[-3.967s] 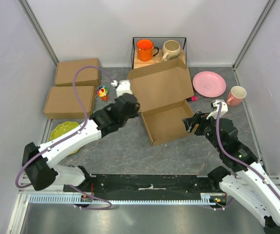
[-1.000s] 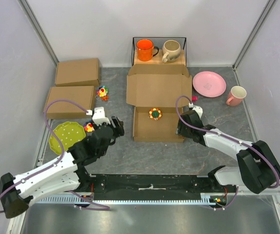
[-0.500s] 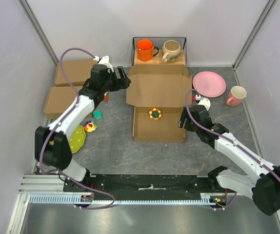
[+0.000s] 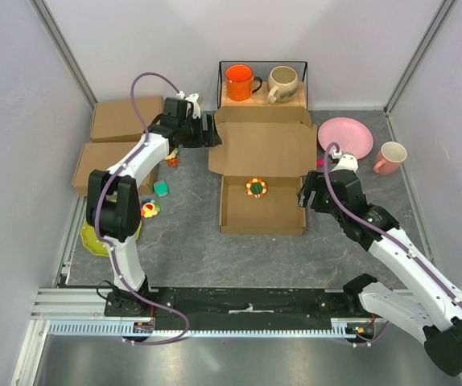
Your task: Fold the paper box
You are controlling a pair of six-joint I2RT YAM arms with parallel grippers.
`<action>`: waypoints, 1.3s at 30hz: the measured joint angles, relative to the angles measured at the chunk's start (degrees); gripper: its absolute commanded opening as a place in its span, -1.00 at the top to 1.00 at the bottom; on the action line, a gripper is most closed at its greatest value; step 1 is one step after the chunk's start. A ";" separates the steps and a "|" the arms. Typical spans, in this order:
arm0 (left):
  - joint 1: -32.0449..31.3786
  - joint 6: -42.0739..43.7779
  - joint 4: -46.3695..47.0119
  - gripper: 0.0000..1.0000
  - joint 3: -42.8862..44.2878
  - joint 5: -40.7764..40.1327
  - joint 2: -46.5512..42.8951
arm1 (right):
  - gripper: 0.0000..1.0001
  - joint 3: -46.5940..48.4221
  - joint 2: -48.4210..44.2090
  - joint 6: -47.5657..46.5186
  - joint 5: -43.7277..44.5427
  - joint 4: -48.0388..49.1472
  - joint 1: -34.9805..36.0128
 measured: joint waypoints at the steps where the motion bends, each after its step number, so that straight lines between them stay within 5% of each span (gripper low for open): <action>1: 0.11 0.46 -0.11 -0.68 1.31 0.52 0.94 | -0.67 0.00 -0.17 -0.04 -0.20 -0.35 0.00; 13: 1.27 4.22 -3.37 -0.03 9.81 9.11 8.66 | -0.67 0.00 -2.49 -0.37 -0.98 -2.43 0.00; 21: 1.36 4.39 -2.82 0.95 8.76 14.23 9.60 | -0.65 0.04 -2.49 -0.35 -0.98 -2.89 0.00; 27: 1.36 4.70 1.29 0.96 1.57 15.37 4.35 | -0.65 1.97 -2.67 -0.37 -0.87 -4.07 0.00; 39: -3.04 10.01 21.68 0.97 -42.56 8.28 -34.47 | -0.64 4.98 -5.64 -2.71 6.45 -4.39 0.00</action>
